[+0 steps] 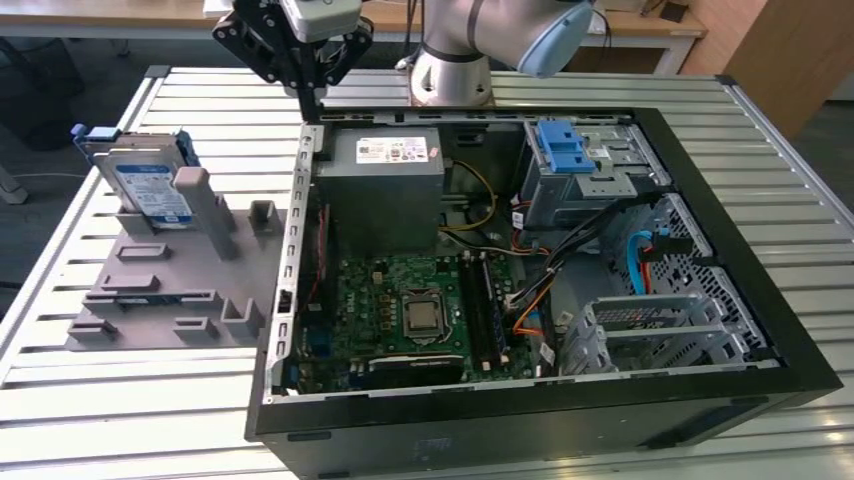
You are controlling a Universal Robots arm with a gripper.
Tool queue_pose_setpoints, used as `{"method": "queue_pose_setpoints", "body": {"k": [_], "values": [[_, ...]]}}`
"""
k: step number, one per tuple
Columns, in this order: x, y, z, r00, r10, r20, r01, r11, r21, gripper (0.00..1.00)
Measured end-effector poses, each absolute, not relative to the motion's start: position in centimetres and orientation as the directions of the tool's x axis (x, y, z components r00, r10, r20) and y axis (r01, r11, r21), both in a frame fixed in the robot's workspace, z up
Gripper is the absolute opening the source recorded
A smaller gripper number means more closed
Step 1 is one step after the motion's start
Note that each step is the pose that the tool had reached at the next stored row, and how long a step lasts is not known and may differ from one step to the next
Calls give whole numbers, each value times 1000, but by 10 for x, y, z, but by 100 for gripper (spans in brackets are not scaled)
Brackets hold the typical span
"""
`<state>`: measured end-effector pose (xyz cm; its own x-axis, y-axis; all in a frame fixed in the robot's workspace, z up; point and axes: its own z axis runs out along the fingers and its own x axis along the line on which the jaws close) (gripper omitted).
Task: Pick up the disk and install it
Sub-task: 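Reach for the disk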
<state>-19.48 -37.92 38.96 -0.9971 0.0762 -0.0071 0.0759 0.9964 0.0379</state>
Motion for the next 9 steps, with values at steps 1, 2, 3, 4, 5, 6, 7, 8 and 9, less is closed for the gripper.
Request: {"method": "queue_pose_setpoints", "body": {"k": [1,2,3,4,5,6,7,8,9], "values": [[-195,-379,390,-997,76,-7,76,996,38,11],[-195,-379,390,-997,76,-7,76,996,38,11],[-195,-378,390,-997,76,-7,76,996,38,11],[-195,-378,390,-997,76,-7,76,996,38,11],[-196,-378,390,-997,76,-7,76,996,38,11],[-196,-377,390,-997,76,-7,76,996,38,11],[-196,-377,390,-997,76,-7,76,996,38,11],[-196,-376,390,-997,76,-7,76,996,38,11],[-197,-376,390,-997,76,-7,76,996,38,11]]}}
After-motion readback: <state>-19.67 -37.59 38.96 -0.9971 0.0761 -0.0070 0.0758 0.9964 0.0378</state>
